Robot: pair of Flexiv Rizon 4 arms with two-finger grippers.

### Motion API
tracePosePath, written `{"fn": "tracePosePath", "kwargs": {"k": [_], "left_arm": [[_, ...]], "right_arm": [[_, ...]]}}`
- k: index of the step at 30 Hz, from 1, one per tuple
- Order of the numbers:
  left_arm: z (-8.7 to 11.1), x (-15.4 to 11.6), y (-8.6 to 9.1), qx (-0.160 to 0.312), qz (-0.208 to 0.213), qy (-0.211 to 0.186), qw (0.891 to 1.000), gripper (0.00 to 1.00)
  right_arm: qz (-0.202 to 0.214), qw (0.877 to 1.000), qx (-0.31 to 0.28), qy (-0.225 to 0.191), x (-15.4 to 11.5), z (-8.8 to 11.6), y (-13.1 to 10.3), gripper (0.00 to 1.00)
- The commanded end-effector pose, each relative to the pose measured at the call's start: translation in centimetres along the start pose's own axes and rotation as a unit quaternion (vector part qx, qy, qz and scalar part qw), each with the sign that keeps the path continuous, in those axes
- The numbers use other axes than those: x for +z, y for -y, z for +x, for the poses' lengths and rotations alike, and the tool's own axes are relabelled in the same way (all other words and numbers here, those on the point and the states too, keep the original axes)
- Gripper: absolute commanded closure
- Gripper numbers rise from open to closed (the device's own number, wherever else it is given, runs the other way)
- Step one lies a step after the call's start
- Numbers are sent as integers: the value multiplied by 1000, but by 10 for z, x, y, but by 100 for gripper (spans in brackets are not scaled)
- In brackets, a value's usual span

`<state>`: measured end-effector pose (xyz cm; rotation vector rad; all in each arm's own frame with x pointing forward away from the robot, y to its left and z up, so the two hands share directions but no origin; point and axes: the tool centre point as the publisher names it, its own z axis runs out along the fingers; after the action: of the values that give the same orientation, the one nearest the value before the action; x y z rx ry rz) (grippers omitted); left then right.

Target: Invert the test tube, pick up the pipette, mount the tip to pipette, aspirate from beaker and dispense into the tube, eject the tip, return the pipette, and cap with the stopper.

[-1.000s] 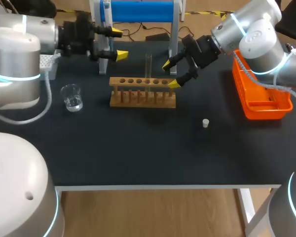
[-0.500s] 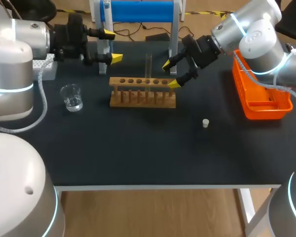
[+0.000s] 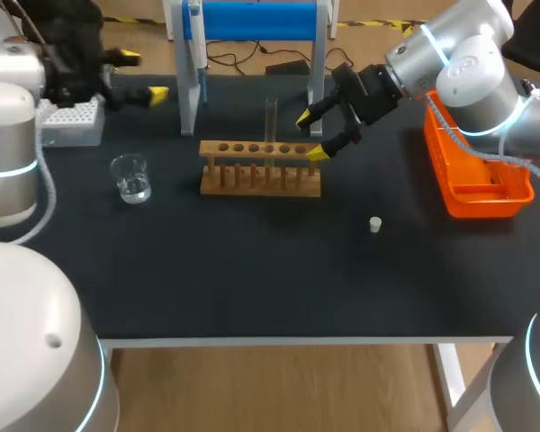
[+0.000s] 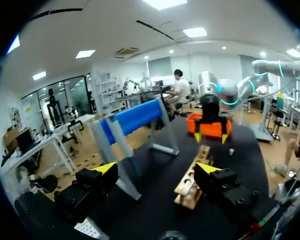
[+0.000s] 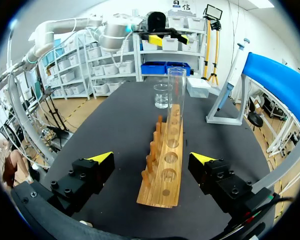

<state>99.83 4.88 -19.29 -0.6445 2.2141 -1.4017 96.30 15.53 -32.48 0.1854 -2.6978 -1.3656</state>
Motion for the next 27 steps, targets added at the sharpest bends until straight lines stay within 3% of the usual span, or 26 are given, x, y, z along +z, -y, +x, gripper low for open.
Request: {"fn": "tracePosePath", "kwargs": {"k": [1, 6, 10, 15, 21, 27], "left_arm": [[-29, -29, -12, -7, -16, 31, 999, 0], [-88, -43, -46, -39, -37, 100, 994, 0], [-123, -49, -68, -70, -59, 151, 984, 0], [-161, -55, -100, -124, -95, 227, 961, 0], [-187, -55, -126, -158, -115, 269, 943, 0], [-195, -42, -140, -182, -126, 282, 934, 0]], "right_arm": [[1, 1000, 0, -1, -1, 0, 0, 0], [1, 1000, 0, -1, -1, 0, 0, 0], [1, 1000, 0, -1, -1, 0, 0, 0], [1, 1000, 0, -1, -1, 0, 0, 0], [1, 1000, 0, -1, -1, 0, 0, 0], [1, 1000, 0, -1, -1, 0, 0, 0]]}}
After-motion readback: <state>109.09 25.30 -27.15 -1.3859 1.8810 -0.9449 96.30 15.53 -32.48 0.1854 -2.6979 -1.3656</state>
